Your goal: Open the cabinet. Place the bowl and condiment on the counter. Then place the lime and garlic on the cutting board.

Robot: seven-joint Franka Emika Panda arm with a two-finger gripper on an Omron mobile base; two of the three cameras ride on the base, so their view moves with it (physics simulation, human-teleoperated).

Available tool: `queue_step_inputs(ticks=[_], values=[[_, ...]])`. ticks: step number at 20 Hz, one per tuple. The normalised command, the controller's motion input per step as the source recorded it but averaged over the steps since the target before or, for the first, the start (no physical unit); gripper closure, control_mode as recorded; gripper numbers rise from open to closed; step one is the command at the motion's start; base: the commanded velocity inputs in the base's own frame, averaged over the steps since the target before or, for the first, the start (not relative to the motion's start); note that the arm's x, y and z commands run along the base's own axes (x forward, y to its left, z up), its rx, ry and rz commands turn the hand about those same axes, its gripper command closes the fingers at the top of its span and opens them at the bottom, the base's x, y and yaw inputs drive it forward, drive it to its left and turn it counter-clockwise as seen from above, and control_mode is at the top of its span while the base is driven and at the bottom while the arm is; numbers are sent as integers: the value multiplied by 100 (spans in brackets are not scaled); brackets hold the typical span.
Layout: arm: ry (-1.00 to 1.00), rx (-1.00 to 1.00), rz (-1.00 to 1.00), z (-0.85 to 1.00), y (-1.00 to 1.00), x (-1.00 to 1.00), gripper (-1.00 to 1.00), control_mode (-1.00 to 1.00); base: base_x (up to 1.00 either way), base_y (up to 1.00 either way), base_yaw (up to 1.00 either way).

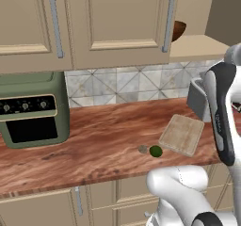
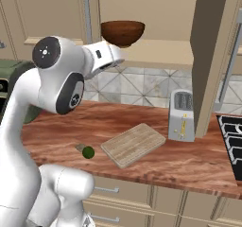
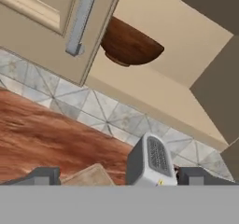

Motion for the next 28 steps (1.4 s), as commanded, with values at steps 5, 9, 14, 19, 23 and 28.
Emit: queue_step_inputs(ticks=[5, 9, 14, 19, 23, 28], values=[[28, 10, -13, 65, 99, 45, -100, -100, 0, 0, 0], [29, 26, -39, 9, 56, 43, -100, -100, 0, 0, 0], [15, 27, -36, 0, 21, 60, -100, -100, 0, 0, 0], [1, 16, -18, 0, 0, 86, -100, -100, 0, 0, 0], [-11, 10, -6, -8, 0, 82, -100, -100, 0, 0, 0], [-33, 4, 0, -33, 0, 45, -100, -100, 0, 0, 0]])
